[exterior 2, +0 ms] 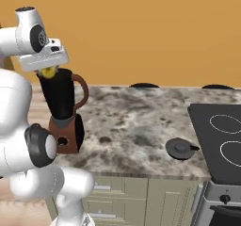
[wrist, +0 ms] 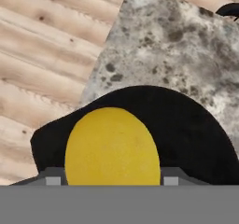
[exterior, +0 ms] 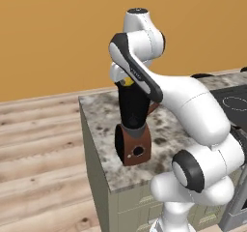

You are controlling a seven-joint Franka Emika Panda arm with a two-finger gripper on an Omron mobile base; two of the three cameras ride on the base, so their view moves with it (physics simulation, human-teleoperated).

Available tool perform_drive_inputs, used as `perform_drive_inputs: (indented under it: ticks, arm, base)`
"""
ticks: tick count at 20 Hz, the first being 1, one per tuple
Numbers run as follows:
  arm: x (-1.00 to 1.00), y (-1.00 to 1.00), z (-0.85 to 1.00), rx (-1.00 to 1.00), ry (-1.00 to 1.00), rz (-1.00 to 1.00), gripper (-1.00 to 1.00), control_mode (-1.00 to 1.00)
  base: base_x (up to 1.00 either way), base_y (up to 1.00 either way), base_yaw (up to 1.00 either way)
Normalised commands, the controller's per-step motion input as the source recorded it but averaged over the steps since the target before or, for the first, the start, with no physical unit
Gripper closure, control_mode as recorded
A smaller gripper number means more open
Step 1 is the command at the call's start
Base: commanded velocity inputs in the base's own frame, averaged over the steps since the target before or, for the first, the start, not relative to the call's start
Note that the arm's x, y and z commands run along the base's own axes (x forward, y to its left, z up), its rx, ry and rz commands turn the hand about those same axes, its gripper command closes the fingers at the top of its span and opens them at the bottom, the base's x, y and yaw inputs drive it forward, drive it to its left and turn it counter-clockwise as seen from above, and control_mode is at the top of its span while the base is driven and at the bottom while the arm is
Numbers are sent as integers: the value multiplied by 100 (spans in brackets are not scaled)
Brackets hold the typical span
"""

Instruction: Grab the lemons from the fridge, place them in the blender, close the lid, and turn on the blender to create a marinade.

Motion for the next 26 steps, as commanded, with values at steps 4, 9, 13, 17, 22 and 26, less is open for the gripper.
perform_drive_inputs:
  ticks: [4, 9, 13, 17, 22, 26]
  arm:
    - [73, -13, -19, 1, 1, 1, 100, -100]
    - [62, -16, -26, 0, 0, 1, -100, -100]
    - [12, -2, -1, 0, 0, 0, -100, -100]
    - [-3, -21, 0, 0, 0, 0, -100, -100]
    - [-38, -50, 0, 4, 0, 0, -100, -100]
    - [-94, -83, -1, 10, -1, 0, -100, -100]
  base:
    - [0, 0, 0]
    - [0, 0, 0]
    - [0, 0, 0]
    - [0, 0, 0]
    - [0, 0, 0]
    - [0, 0, 0]
